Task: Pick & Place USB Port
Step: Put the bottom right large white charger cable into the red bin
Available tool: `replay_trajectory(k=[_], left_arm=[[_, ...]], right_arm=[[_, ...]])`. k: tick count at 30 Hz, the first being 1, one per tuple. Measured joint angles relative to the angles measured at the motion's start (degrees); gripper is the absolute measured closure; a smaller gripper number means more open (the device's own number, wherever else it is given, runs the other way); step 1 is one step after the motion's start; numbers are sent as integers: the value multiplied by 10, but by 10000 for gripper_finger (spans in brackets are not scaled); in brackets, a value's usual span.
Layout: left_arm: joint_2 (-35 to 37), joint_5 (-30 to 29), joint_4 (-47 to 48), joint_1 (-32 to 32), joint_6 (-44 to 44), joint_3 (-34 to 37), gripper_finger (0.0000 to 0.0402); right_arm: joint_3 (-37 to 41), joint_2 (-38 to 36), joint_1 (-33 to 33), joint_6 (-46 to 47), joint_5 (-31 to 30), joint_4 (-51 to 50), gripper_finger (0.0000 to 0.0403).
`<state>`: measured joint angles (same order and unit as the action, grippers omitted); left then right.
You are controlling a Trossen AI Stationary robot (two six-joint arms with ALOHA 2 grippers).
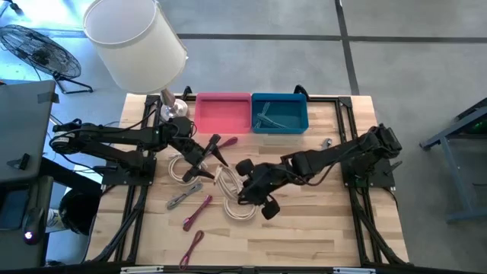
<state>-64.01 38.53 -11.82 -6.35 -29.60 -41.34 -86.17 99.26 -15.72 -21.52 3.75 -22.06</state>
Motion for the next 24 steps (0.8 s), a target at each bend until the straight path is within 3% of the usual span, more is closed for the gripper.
replay_trajectory(k=[6,12,15,19,24], left_arm=[[0,-15,0,0,-11,0,142],[-3,-115,-2,0,-34,0,160],[-14,-142,-6,0,-34,0,218],[-19,-176,-8,0,-36,0,359],[-13,-211,-13,0,-33,0,369]], right_arm=[[0,0,20,0,11,1,372],[0,0,32,-5,10,1,372],[0,0,35,-5,10,1,372],[1,0,37,-5,-4,-2,372],[1,0,32,0,-71,-3,371]])
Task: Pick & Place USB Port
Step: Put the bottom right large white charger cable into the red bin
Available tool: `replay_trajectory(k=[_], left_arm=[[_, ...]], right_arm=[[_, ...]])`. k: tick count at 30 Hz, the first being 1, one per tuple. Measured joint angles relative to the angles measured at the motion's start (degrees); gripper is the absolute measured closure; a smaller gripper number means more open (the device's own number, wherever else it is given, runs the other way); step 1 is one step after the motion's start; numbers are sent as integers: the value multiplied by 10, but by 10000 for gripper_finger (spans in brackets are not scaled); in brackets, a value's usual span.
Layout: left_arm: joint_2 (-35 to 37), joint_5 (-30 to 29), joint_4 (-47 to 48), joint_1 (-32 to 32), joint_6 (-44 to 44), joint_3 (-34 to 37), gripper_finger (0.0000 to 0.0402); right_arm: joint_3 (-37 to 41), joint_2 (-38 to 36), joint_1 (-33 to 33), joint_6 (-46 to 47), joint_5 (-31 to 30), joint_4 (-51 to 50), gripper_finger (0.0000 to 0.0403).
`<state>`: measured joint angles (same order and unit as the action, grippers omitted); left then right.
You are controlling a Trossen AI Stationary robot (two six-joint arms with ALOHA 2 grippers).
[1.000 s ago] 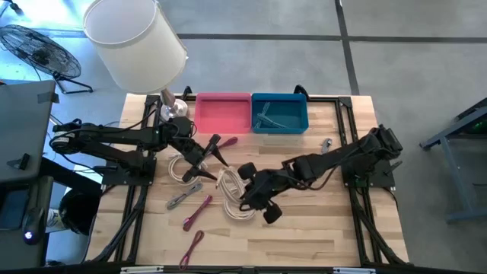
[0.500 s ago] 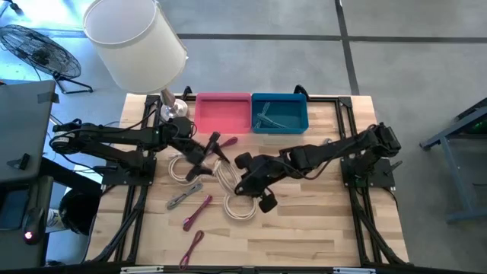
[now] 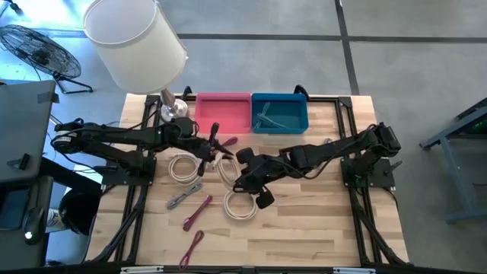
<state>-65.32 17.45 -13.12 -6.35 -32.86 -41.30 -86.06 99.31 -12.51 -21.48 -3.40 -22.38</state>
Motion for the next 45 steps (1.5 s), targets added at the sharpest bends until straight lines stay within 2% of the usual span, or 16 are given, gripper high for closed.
replay_trajectory(k=[6,10,18,22,29,33,39,41,45], left_arm=[[11,-44,6,0,-13,0,369],[24,-111,20,0,-15,0,369],[32,-242,26,1,15,0,369],[31,-316,34,1,16,0,369],[31,-475,60,-1,11,0,369],[31,-538,74,-1,10,0,369],[11,-664,75,-15,-23,0,369],[-7,-663,71,-37,-28,0,369],[-58,-610,65,-83,-23,0,369]], right_arm=[[0,0,-12,28,-68,0,297],[0,0,-23,34,-140,-13,266],[0,-1,-48,35,-332,-38,262],[0,-4,-56,50,-401,-71,262],[-1,-11,-66,128,-505,-177,263],[-1,-15,-67,168,-525,-211,263],[-1,-16,-68,192,-516,-228,263],[-1,-16,-68,192,-517,-230,263],[-1,-16,-71,195,-516,-235,263]])
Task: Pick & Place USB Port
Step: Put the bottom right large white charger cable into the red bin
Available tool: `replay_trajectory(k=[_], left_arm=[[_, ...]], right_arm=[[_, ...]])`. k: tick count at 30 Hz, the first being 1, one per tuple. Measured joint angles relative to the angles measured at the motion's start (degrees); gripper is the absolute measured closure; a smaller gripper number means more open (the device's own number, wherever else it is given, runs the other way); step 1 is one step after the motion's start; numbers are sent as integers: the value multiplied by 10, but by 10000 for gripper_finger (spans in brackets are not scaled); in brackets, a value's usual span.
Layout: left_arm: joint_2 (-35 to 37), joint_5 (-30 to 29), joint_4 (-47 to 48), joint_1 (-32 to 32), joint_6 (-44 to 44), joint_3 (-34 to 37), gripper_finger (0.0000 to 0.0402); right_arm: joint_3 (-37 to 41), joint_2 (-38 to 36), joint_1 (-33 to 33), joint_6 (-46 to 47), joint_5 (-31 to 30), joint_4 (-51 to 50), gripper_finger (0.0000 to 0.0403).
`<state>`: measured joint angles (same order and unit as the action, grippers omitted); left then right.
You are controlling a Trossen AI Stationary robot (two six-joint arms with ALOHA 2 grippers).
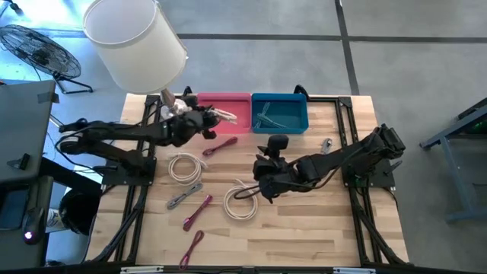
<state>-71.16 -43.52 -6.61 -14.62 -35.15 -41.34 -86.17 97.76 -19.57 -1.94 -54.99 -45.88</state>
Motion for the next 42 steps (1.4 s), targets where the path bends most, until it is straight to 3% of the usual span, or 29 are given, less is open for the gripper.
replay_trajectory(k=[7,15,20,24,31,36,42], left_arm=[[-74,4,-63,-39,-7,0,369],[-103,8,-106,-66,-25,0,369],[-105,71,-100,-95,-21,0,366],[-105,116,-102,-111,-21,0,304],[-105,124,-103,-121,-18,0,208],[-105,143,-103,-120,-18,0,182],[-105,147,-99,-120,-18,0,180]], right_arm=[[0,0,-1,26,5,-22,263],[0,0,-1,37,7,-33,263],[0,0,-1,37,8,-32,263],[0,0,-1,40,9,-32,263],[0,0,-1,51,29,-32,263],[0,0,-1,51,29,-32,263],[0,0,-1,51,30,-32,263]])
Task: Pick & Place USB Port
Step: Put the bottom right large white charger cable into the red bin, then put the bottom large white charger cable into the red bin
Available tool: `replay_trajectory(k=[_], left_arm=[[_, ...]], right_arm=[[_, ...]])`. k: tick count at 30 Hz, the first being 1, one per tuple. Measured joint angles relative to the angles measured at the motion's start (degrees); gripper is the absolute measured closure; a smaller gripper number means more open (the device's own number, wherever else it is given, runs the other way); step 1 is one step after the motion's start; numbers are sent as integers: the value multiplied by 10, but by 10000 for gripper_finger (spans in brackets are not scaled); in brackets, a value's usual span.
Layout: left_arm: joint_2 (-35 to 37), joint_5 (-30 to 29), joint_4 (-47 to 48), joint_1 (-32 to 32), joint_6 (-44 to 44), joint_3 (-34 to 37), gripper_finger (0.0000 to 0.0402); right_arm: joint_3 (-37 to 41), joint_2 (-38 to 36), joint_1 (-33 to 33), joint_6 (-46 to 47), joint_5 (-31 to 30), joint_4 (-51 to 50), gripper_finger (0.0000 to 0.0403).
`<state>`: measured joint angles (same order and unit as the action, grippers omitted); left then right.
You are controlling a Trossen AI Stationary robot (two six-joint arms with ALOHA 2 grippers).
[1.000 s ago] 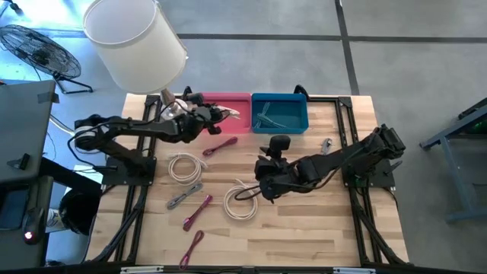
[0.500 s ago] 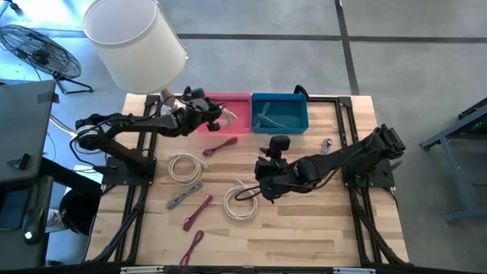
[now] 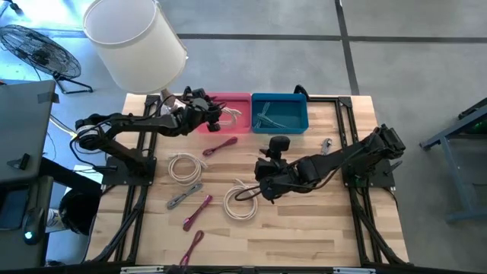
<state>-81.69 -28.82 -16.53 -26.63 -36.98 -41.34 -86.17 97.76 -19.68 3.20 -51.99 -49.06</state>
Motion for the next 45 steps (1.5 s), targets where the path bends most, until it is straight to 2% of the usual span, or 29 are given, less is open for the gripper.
replay_trajectory(k=[9,11,14,19,24,34,37,41,45], left_arm=[[0,30,0,-1,-6,0,179],[0,69,8,-11,-1,-1,179],[0,144,87,-40,54,-30,179],[-7,154,194,-80,96,-76,179],[-6,241,230,-94,129,-111,179],[-7,273,245,-77,133,-120,179],[-7,324,241,-59,132,-120,179],[-3,429,243,-32,107,-131,179],[11,491,303,1,90,-169,179]], right_arm=[[0,0,0,0,2,0,263],[0,0,0,0,3,0,263],[0,0,0,-1,7,0,263],[0,0,0,-2,16,0,263],[0,0,0,0,19,0,263],[0,0,0,9,25,-1,263],[0,0,0,9,25,-6,263],[0,0,0,9,32,-16,263],[0,0,0,13,54,-20,263]])
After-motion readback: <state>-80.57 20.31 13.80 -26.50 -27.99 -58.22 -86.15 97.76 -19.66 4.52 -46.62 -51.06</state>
